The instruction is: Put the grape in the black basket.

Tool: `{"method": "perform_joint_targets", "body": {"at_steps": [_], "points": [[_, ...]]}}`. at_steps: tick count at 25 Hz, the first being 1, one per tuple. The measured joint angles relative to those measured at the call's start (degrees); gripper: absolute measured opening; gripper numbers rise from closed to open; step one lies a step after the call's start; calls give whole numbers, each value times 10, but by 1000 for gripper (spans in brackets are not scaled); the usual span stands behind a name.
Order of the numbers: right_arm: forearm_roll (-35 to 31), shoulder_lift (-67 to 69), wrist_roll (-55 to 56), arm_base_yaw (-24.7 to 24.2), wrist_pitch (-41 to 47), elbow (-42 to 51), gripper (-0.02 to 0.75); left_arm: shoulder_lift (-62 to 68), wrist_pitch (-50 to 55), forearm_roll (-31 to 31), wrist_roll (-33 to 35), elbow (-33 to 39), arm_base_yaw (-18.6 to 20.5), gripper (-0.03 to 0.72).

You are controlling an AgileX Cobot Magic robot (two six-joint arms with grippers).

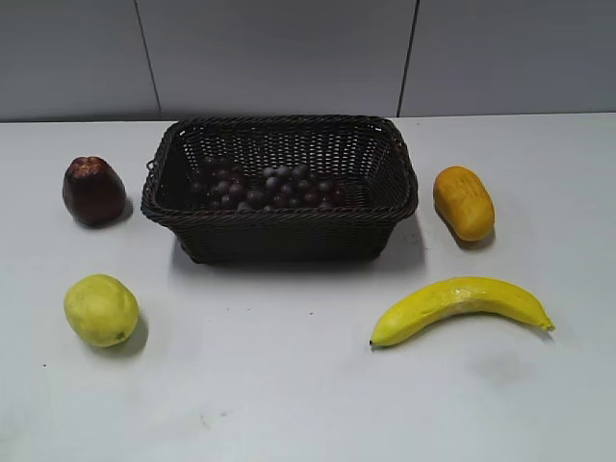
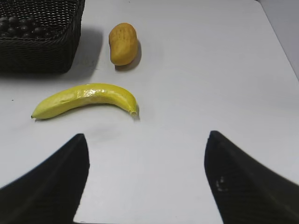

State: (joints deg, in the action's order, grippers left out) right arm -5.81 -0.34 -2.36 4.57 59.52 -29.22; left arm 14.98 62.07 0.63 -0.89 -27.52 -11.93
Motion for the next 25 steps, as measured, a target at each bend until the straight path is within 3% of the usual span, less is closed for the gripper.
{"method": "perform_joint_targets", "body": {"at_steps": [4,15,25], "points": [[0,0,0,0,0,0,585,-10,0,0,0,0,20,584],[0,0,0,0,0,0,585,-120,-1,0,0,1,124,511],[0,0,0,0,0,0,585,-152,-1,1,0,1,129,426]]}}
